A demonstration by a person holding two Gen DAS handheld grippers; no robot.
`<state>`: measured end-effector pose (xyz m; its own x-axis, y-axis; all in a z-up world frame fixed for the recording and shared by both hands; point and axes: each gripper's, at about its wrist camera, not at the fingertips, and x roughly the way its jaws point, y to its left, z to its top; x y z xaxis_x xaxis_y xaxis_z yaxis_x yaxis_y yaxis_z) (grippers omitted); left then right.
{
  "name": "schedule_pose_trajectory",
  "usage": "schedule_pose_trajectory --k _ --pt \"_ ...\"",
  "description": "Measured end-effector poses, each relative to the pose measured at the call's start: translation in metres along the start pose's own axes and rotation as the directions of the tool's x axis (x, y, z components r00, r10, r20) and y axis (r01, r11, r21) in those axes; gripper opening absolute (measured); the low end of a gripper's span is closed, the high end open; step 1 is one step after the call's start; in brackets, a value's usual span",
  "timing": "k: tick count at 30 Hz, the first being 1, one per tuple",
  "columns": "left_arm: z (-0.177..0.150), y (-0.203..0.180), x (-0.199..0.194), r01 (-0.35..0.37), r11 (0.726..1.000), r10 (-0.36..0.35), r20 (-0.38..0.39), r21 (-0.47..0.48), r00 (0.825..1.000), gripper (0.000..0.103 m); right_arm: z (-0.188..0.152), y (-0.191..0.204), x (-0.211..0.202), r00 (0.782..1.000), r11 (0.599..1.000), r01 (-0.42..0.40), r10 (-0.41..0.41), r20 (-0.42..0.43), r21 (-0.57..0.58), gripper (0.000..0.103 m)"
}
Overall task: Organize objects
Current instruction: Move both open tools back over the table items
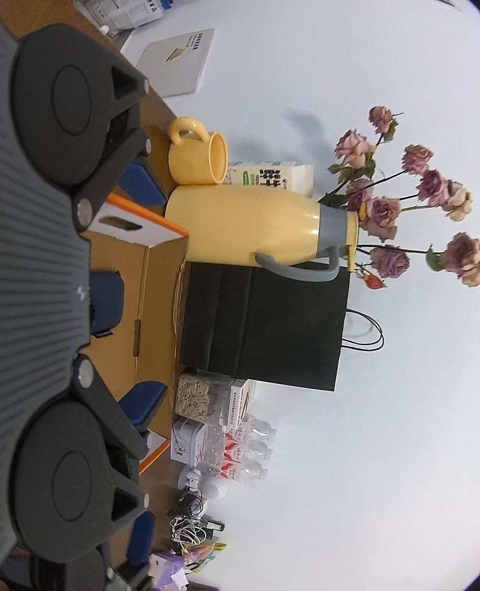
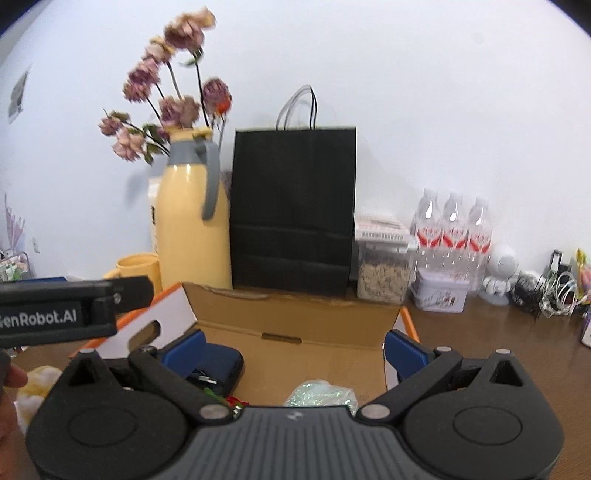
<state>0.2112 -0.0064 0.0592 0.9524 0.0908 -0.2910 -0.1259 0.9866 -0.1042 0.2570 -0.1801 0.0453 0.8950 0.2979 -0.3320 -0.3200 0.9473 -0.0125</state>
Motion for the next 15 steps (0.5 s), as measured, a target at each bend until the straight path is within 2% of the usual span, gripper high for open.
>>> schedule_pose_trajectory --k 7,15 --pt "-0.006 0.013 -0.044 0.005 1.0 -0.005 -0.001 0.011 1.0 0.103 -0.005 0.002 -0.049 0.999 1.0 -0.009 0.01 0.047 -0.014 0.103" --pt "-0.019 0.028 -0.093 0.007 1.0 -0.007 -0.008 0.027 1.0 0.103 -0.025 0.002 -0.1 0.999 0.999 -0.013 0.014 0.044 -0.033 0.103"
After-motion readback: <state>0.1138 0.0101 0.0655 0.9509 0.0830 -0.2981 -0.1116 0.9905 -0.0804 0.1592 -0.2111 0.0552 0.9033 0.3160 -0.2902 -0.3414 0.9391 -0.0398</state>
